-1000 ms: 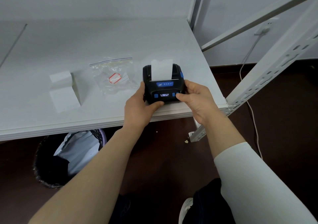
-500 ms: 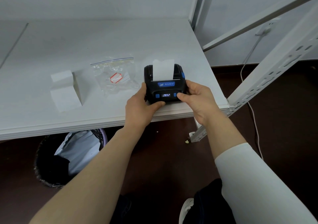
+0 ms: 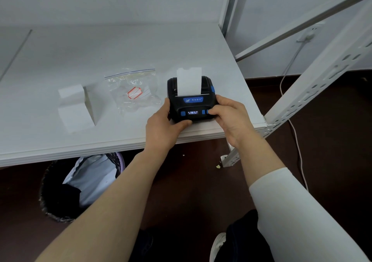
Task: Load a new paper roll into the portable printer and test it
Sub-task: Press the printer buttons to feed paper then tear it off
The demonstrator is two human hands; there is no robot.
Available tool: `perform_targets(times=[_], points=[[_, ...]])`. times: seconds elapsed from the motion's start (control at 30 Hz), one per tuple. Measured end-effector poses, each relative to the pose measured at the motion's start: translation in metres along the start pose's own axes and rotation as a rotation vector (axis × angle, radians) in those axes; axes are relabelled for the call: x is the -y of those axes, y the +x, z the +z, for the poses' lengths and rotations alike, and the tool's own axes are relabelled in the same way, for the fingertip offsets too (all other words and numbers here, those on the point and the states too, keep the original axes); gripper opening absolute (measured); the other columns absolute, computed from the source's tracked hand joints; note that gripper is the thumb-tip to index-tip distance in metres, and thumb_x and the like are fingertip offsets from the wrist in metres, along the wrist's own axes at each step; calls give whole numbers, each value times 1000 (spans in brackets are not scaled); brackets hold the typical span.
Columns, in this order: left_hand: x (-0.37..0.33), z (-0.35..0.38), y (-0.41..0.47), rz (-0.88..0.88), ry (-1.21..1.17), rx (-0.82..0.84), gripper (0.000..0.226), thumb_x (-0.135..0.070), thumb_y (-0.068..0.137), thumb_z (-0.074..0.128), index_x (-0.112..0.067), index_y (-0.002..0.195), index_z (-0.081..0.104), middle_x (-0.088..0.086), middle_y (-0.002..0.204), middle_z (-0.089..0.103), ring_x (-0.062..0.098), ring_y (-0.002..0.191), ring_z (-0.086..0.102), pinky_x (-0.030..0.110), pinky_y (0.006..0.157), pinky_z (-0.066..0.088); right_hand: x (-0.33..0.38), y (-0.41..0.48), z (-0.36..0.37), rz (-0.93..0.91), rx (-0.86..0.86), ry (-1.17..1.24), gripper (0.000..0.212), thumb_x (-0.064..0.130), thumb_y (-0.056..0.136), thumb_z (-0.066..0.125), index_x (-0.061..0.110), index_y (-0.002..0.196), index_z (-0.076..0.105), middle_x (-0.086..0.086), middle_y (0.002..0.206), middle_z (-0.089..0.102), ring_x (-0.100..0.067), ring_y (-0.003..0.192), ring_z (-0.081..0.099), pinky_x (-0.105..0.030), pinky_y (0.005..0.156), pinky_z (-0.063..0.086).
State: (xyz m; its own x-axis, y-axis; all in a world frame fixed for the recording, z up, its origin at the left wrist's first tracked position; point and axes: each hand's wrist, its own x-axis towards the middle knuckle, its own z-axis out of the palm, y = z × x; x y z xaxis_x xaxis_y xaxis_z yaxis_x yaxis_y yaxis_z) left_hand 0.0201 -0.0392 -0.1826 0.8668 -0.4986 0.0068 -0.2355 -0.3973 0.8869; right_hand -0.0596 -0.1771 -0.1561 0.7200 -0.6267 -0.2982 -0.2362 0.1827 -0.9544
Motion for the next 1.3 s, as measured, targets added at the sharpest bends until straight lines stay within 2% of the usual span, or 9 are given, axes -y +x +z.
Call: perform_targets(times=[0.17,0.37,0.73,1.2,1.3], points=[[1,1,0,-5,-2,-3,63,-23,71,77,-27,129,53,-3,109,70,16,104,65,38,95,51,1,0,0,31,-8,33,41,-5,69,46,25,67,74,-3,93,70,-29,115,57,-43,108,40],[2,1,0,-12,1,-6,62,-24,70,78,-28,126,53,-4,108,71,17,103,65,39,95,51,-1,1,-1,50,-6,12,45,-6,67,45,27,82,71,-7,108,70,-23,115,57,-42,108,39],[4,1,0,-14,2,-2,66,-32,65,75,-26,128,53,-2,108,71,17,104,66,41,93,52,-2,2,-1,40,-19,-13,46,-7,62,45,24,83,71,-15,112,69,-28,116,57,-41,107,42],[4,1,1,-7,2,-1,61,-24,70,77,-27,126,54,-4,109,71,16,104,65,39,94,51,-6,6,-1,61,6,-24,56,-6,56,45,28,92,70,-5,110,70,-23,117,55,-42,108,39],[4,1,1,-4,-15,2,60,-23,71,77,-26,126,53,-8,106,69,15,104,65,38,95,51,-8,8,-2,59,1,-27,62,-7,56,44,24,103,69,-2,112,69,-22,119,54,-42,109,38]])
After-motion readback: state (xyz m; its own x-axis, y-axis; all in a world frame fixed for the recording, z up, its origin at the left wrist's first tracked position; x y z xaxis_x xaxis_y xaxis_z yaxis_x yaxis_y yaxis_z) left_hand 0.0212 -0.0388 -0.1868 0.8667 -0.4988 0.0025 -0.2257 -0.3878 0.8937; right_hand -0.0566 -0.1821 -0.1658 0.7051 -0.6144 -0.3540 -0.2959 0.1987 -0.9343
